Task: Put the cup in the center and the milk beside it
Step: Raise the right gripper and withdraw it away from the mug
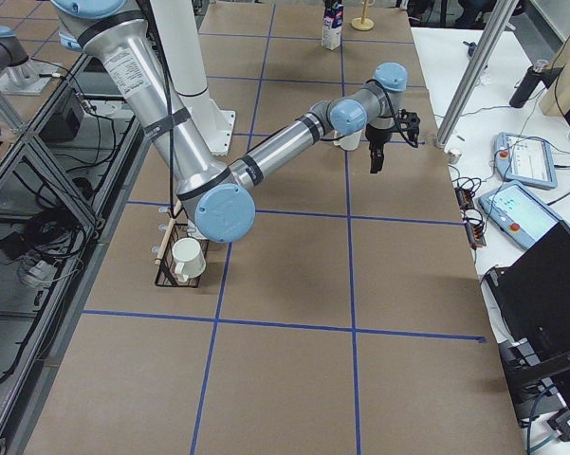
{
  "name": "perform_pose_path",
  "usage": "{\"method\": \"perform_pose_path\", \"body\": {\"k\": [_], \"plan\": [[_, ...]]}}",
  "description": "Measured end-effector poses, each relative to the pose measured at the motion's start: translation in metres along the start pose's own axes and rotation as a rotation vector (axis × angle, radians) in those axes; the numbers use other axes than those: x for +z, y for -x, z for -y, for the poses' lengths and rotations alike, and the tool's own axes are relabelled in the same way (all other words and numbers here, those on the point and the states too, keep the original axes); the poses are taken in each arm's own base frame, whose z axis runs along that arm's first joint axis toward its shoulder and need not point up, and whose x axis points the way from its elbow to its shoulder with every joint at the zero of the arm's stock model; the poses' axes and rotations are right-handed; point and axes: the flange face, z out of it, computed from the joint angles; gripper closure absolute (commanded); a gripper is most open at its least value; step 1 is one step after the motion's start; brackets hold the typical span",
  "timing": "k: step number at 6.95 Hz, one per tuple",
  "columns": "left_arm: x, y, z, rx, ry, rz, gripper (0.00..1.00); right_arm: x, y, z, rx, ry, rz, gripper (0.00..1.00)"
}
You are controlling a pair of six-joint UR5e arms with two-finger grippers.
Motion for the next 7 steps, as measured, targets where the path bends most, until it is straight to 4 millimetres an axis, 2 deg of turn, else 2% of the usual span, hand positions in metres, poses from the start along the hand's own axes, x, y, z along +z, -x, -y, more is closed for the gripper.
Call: {"method": "perform_pose_path", "body": {"k": [1, 2, 3, 4, 5, 7], "plan": [[0.005, 0.0, 0.0, 0.001, 0.008, -0.003, 0.02, 0.0, 0.0, 0.0, -0.001, 0.0, 0.0, 0.0], [0.01, 0.001, -0.001, -0.002, 0.018, -0.007, 0.07, -0.001, 0.001, 0.0, -0.001, -0.002, 0.001, 0.0], [0.014, 0.003, -0.002, -0.005, 0.026, -0.009, 0.43, -0.001, 0.001, -0.001, -0.002, -0.004, 0.001, 0.0], [0.018, 0.004, -0.003, -0.009, 0.033, -0.011, 0.84, -0.004, 0.001, -0.005, -0.003, -0.005, 0.002, 0.0], [0.019, 0.004, -0.003, -0.009, 0.034, -0.012, 1.0, -0.007, 0.002, -0.01, -0.001, -0.003, -0.001, 0.0], [0.014, 0.001, 0.0, -0.002, 0.025, -0.012, 1.0, -0.01, 0.004, -0.014, 0.003, 0.002, -0.008, 0.0]]}}
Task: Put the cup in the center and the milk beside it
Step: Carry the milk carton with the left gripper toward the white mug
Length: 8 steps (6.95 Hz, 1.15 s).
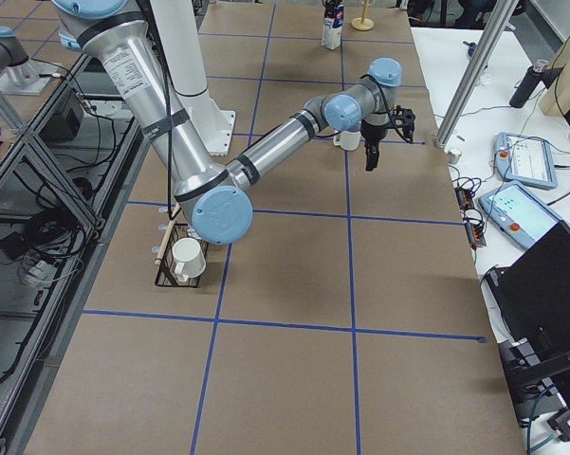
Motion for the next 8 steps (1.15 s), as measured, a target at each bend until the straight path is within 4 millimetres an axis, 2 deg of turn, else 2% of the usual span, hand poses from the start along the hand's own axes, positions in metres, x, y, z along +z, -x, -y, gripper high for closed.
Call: {"method": "perform_pose_path", "body": {"k": [2, 3, 5, 6, 7, 8], "plan": [[-0.017, -0.014, 0.012, 0.006, -0.024, -0.046, 1.0, 0.0, 0.0, -0.001, 0.001, 0.002, -0.002, 0.0], [-0.034, -0.022, 0.03, -0.002, -0.022, -0.065, 1.0, 0.0, 0.0, -0.002, 0.0, 0.002, -0.002, 0.0], [-0.094, -0.051, 0.095, -0.04, 0.004, -0.086, 1.0, -0.002, -0.001, -0.002, -0.001, 0.0, 0.0, 0.0], [-0.121, -0.073, 0.129, -0.087, 0.009, -0.106, 1.0, -0.004, -0.002, -0.007, -0.003, 0.0, 0.004, 0.0], [-0.137, -0.109, 0.164, -0.158, 0.006, -0.133, 1.0, -0.007, -0.007, -0.018, -0.007, 0.0, 0.01, 0.0], [-0.145, -0.158, 0.199, -0.222, 0.01, -0.157, 1.0, -0.009, -0.012, -0.027, -0.01, 0.001, 0.012, 0.0]]}}
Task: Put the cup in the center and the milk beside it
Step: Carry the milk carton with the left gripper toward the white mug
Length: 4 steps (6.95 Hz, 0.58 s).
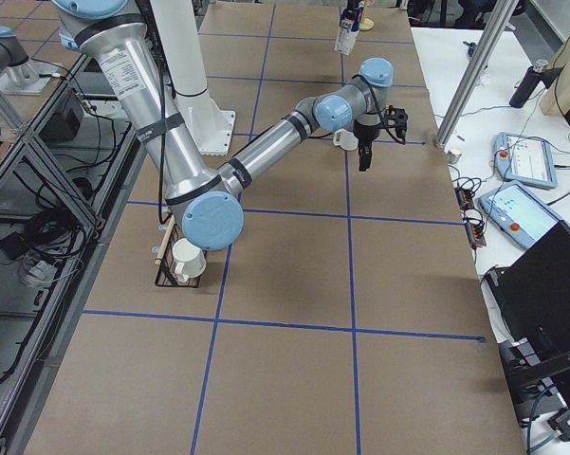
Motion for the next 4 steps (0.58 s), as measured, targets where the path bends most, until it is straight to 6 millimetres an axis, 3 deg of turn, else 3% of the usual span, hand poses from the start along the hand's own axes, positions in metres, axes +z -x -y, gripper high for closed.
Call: {"method": "perform_pose_path", "body": {"k": [2, 4], "plan": [[0.008, -0.114, 0.033, -0.114, 0.006, -0.041, 1.0, 0.0, -0.006, -0.007, 0.002, 0.003, -0.001, 0.0], [0.03, -0.193, 0.051, -0.202, -0.021, -0.089, 1.0, 0.0, -0.011, -0.013, 0.004, 0.005, -0.002, 0.0]]}}
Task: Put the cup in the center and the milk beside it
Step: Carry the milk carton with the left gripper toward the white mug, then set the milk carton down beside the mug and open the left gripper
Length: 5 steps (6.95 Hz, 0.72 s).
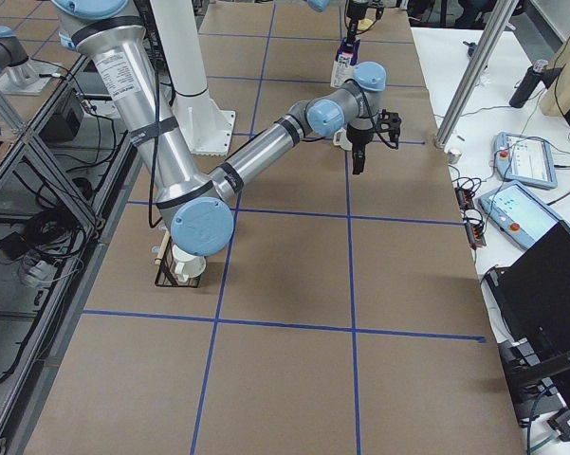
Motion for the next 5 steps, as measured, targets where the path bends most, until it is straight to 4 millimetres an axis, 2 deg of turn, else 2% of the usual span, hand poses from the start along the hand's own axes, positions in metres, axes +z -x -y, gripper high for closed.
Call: {"method": "perform_pose_path", "body": {"k": [2, 3, 5], "plan": [[0.027, -0.062, 0.013, -0.064, -0.039, -0.019, 1.0, -0.001, -0.003, -0.004, 0.0, 0.002, 0.002, 0.0], [0.031, -0.089, 0.02, -0.084, -0.044, -0.027, 1.0, -0.001, -0.003, -0.005, 0.001, 0.004, 0.004, 0.0], [0.046, -0.124, 0.024, -0.107, -0.072, -0.038, 1.0, -0.003, -0.004, -0.009, -0.002, 0.003, 0.008, 0.0]]}}
